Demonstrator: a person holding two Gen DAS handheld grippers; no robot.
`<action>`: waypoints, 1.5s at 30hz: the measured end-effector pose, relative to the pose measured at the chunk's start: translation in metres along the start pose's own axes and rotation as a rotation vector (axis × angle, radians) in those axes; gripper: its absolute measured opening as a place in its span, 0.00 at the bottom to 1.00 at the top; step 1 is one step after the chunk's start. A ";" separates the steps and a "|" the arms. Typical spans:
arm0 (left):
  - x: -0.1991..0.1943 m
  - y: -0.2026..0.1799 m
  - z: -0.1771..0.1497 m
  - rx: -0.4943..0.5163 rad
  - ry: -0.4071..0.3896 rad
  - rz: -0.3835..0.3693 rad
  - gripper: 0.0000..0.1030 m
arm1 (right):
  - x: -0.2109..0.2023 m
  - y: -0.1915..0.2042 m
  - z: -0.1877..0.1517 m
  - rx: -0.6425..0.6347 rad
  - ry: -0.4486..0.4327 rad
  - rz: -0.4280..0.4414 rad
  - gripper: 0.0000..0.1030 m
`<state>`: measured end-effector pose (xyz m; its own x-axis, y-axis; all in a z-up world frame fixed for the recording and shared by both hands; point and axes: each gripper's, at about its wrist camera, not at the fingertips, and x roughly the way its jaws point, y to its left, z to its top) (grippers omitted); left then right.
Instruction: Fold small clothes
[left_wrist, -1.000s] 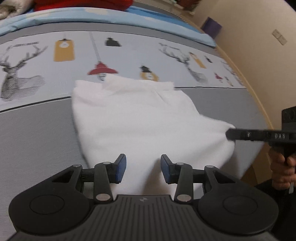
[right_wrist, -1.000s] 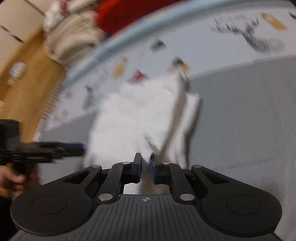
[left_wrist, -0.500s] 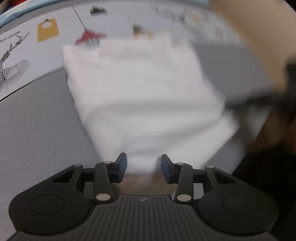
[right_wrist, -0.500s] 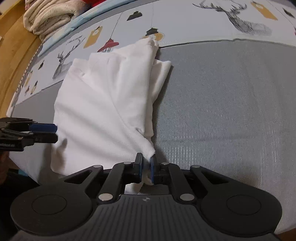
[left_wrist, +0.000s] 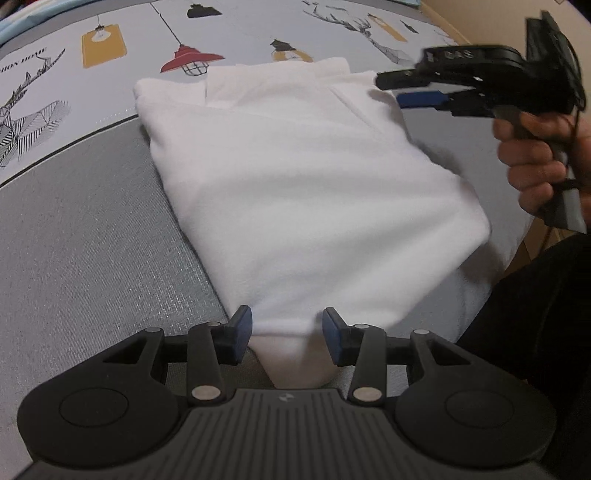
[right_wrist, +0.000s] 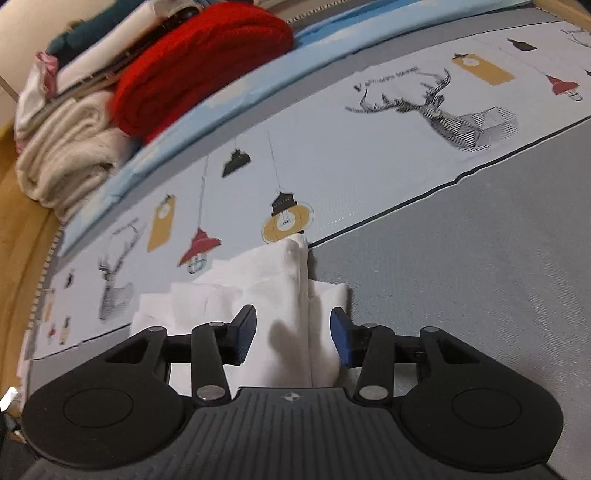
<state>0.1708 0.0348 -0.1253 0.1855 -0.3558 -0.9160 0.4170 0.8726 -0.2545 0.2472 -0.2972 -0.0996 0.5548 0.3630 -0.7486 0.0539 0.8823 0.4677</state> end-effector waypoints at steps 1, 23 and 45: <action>0.002 0.001 0.000 0.004 0.006 0.005 0.45 | 0.007 0.004 0.000 -0.005 0.001 -0.011 0.41; -0.016 0.057 0.027 -0.469 -0.180 -0.002 0.57 | -0.005 -0.008 -0.027 -0.085 0.136 0.005 0.57; 0.020 0.055 0.063 -0.506 -0.184 0.028 0.31 | 0.021 0.001 -0.030 -0.065 0.191 -0.015 0.27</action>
<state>0.2531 0.0542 -0.1380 0.3626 -0.3429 -0.8666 -0.0626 0.9188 -0.3897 0.2338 -0.2797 -0.1290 0.3864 0.3942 -0.8338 0.0041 0.9033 0.4290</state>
